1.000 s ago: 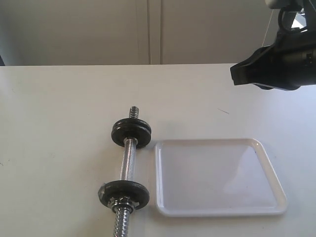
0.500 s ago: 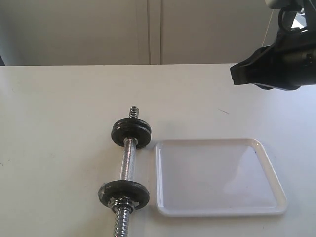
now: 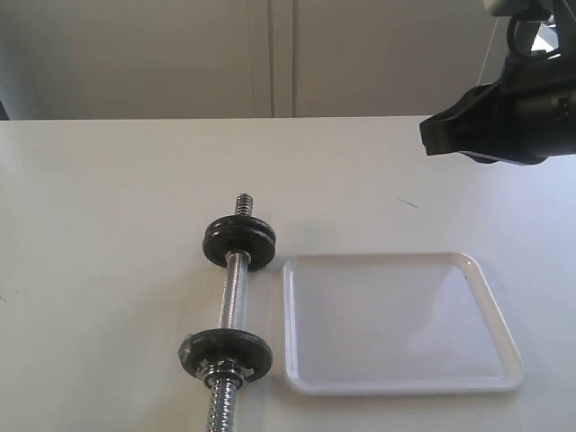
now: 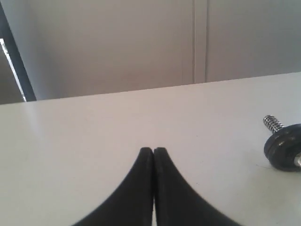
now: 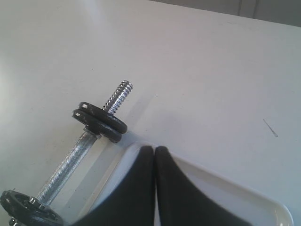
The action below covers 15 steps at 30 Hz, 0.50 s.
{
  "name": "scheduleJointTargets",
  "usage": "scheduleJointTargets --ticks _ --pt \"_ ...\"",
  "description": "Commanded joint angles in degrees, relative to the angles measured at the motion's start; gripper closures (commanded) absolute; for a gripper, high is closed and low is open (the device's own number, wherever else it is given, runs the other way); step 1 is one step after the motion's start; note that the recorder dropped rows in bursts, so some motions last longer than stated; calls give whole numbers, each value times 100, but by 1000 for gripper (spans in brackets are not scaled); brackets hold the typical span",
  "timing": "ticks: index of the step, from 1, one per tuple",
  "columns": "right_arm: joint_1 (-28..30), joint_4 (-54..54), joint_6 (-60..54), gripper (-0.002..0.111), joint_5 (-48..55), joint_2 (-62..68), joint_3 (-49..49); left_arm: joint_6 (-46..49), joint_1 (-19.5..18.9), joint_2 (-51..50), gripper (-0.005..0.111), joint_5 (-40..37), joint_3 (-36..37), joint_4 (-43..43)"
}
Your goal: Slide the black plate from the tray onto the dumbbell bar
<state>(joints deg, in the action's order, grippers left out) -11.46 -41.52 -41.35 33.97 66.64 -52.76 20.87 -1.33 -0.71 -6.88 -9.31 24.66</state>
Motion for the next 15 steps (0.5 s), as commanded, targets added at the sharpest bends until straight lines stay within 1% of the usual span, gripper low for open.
scheduleJointTargets --ticks 1,4,7,9,11,15 --pt "-5 -7 -30 108 -24 -5 24 -553 -78 68 107 302 60 695" --pt "-5 -7 -30 108 -24 -5 24 -805 -68 71 107 364 60 1308" --pt "-5 -7 -30 108 -24 -5 24 -892 -55 71 107 160 124 1689" --pt "-5 -7 -30 108 -22 -5 24 -882 -55 71 107 216 295 1701" --pt "-5 -7 -30 108 -32 -5 24 -679 -55 71 107 384 471 1651" --pt "-5 -7 -30 108 -32 -5 24 -390 -55 71 107 1059 931 1636"
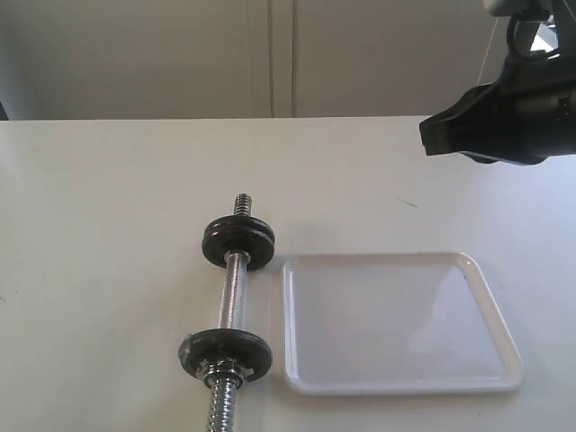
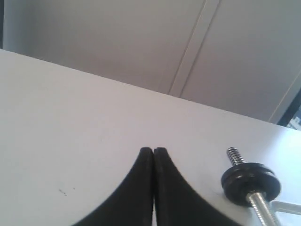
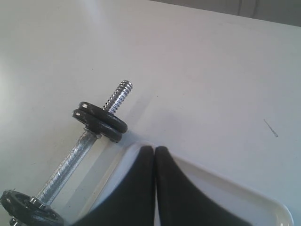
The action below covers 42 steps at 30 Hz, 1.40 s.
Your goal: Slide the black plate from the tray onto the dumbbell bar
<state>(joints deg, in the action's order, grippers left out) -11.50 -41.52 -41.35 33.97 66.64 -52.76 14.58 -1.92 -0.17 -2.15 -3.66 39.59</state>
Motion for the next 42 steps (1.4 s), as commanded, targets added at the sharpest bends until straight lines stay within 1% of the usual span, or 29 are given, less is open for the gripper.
scheduleJointTargets --ticks 1,5,7,9,11,13,19,21,24,30,33,38,42 --pt "0 -7 -30 108 -32 -5 24 268 31 17 107 730 366 126" --pt "0 -20 -30 108 -44 -5 24 1028 56 17 107 169 366 -181" --pt "0 -20 -30 108 -44 -5 24 1025 68 17 107 -208 366 -891" --pt "0 -20 -30 108 -57 -5 24 588 104 17 107 -647 366 -1799" --pt "0 -20 -30 108 -68 -5 24 -271 131 17 107 -1141 366 -2740" --pt "0 -20 -30 108 -68 -5 24 -912 139 17 107 -1109 366 -3079" --pt "0 -20 -30 108 -68 -5 24 -1685 248 17 107 -1097 366 -3083" --pt "0 -20 -30 108 -68 -5 24 -1697 260 17 107 -1097 366 -3083" --pt "0 -20 -30 108 -68 -5 24 -1427 260 17 107 -1097 366 -3083" --pt "0 -20 -30 108 -68 -5 24 -1458 260 17 107 -1021 366 -3094" --pt "0 -20 -30 108 -68 -5 24 -1535 260 17 107 -992 366 -3080" --pt "0 -20 -30 108 -68 -5 24 -2059 249 17 107 -955 366 -3080" --pt "0 -20 -30 108 -68 -5 24 -2069 189 17 107 -955 366 -3255"
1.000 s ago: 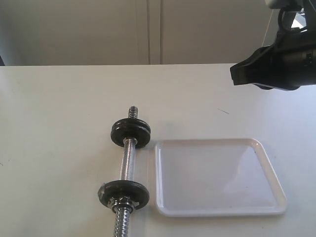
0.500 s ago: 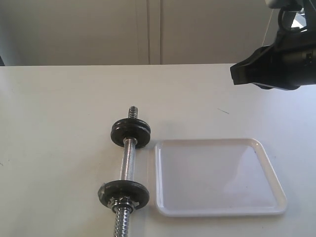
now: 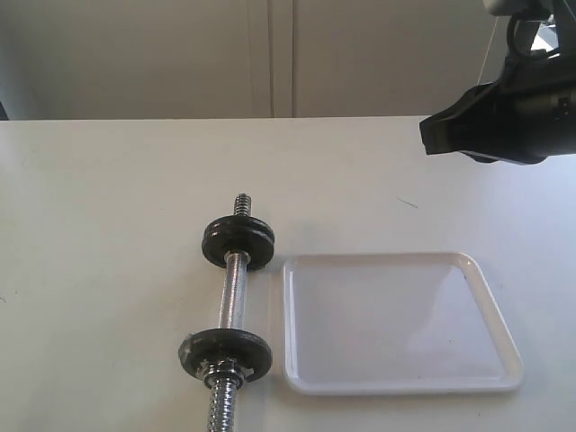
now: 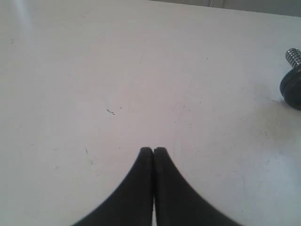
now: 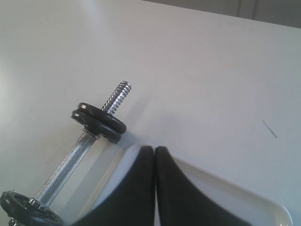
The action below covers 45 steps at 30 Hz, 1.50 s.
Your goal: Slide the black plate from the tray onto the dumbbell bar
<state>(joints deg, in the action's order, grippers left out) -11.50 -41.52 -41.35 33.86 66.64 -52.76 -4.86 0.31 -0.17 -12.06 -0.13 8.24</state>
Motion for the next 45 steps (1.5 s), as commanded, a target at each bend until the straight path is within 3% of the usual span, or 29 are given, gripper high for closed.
scheduleJointTargets --ticks 1,45 --pt "0 -20 -30 108 -57 -5 24 -114 -31 17 107 36 13 -146" --pt "0 -20 -30 108 -75 -15 24 -91 -21 17 107 87 13 -279"
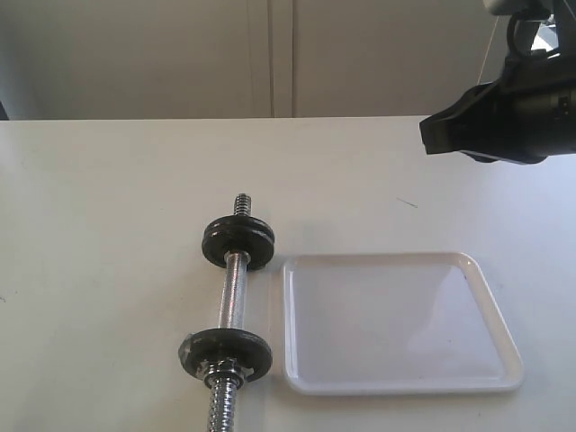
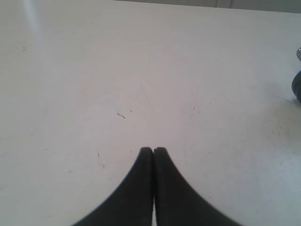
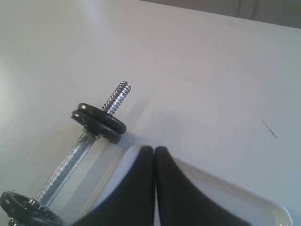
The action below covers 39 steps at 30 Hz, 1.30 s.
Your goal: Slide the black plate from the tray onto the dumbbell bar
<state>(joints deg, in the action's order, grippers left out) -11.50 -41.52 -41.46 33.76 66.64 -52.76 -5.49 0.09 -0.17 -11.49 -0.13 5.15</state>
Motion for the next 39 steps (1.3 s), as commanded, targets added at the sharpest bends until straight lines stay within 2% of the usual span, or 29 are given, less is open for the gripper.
scheduleJointTargets --ticks 1,23,32,39 --pt "0 -20 -19 108 -65 -15 24 -29 1 17 107 30 13 31" --pt "0 -20 -19 108 -67 -333 24 -29 1 17 107 30 13 31" --pt "0 -20 -19 108 -67 -1428 24 -29 1 17 107 30 13 31" --pt "10 -20 -19 108 -91 -2842 24 -29 1 17 107 30 13 31"
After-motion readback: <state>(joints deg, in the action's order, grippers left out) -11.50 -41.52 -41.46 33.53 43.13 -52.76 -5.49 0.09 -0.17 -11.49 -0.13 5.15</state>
